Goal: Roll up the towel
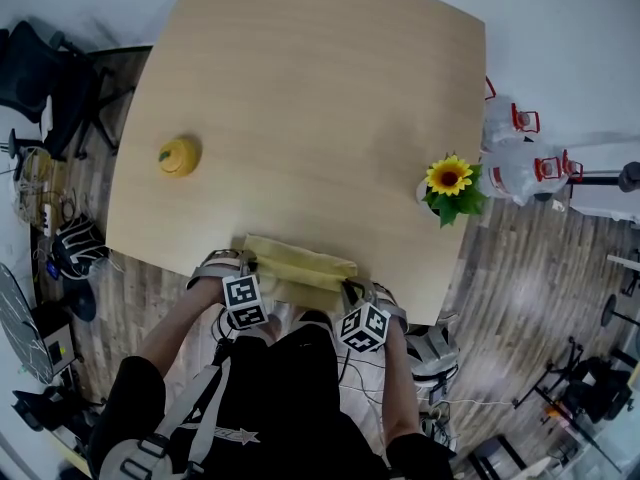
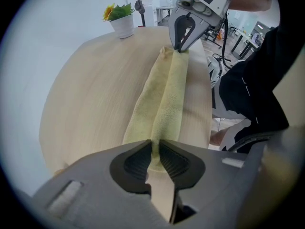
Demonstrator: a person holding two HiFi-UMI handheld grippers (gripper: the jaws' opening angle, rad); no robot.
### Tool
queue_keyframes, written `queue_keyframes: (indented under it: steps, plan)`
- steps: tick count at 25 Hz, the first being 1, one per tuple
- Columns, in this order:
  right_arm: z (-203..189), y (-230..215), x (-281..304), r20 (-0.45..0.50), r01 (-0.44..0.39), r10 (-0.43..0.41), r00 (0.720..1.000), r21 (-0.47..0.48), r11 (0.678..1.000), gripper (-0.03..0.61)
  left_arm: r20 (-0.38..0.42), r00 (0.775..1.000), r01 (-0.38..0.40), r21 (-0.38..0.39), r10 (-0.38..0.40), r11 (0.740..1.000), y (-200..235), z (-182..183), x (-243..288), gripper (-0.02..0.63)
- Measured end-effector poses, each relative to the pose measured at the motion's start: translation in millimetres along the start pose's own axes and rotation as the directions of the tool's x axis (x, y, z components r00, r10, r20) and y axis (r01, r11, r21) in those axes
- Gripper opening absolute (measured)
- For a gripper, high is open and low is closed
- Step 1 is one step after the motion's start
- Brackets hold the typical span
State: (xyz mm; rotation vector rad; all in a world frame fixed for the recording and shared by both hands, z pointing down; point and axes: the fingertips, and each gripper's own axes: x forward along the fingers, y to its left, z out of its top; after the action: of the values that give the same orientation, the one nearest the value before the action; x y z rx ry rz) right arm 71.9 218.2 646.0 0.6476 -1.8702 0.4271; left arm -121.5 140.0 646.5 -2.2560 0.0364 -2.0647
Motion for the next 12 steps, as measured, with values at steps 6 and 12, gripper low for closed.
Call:
queue_keyframes:
  steps: [6, 12]
  plan:
    - [0.1, -8.9, -3.6, 0.016, 0.082, -0.082, 0.997, 0.003, 0.997, 0.119, 0.019, 0.998, -0.064, -0.039, 0.065, 0.997, 10.7, -0.7, -3.6, 0.149]
    - [4.7, -10.6, -14.4, 0.026, 0.114, -0.114, 0.993, -0.006, 0.993, 0.126, 0.040, 0.993, -0.111, -0.042, 0.112, 0.993, 16.1, 2.6, -13.6, 0.150]
